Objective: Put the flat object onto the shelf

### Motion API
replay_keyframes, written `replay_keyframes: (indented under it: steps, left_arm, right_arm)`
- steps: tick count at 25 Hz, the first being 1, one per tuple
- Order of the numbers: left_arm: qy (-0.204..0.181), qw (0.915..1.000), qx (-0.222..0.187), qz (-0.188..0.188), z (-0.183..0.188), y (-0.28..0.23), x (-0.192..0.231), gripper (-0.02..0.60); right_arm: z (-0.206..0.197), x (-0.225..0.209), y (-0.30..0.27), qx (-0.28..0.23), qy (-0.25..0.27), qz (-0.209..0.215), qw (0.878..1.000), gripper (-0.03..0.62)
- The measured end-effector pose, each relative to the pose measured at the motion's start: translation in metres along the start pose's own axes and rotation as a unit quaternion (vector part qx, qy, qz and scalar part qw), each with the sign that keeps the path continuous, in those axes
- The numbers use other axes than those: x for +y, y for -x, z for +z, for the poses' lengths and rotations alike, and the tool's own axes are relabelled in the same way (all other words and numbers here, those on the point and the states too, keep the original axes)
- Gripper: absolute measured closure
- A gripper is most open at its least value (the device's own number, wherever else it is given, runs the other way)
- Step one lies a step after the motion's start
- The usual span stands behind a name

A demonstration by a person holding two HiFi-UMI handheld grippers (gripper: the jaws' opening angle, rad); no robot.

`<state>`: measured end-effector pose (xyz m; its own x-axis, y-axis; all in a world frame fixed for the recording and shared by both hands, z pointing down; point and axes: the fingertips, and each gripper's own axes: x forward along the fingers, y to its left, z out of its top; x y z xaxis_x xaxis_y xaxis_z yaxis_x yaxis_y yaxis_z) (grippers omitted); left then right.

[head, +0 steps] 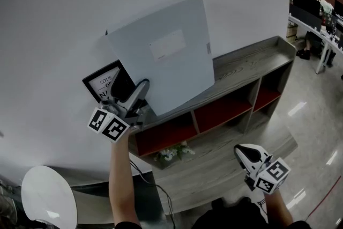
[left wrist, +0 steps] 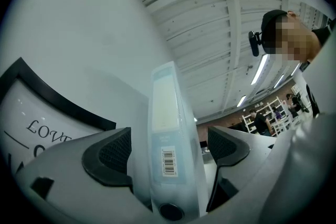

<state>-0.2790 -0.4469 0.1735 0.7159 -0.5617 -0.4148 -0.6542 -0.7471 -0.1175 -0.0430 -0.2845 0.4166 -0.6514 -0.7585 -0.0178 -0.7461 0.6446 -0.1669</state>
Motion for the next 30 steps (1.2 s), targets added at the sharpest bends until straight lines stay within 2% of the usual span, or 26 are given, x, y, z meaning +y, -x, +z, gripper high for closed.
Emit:
replay_keyframes:
  steps: [22,30]
  left_arm:
    - [-0.018,0.9994,0.029,-0.007,-0.002,0.047,-0.067,0.138]
    - [-0.017,0.9992,0.035,-0.012,-0.008,0.060,-0.092,0.180]
  right_arm:
    - [0.001,0.019,-0.001,-0.001,0.006,0.030,1.000,0.582]
    - [0.000,0.026,0.003,-0.001,0.005,0.036,0.999,0.581]
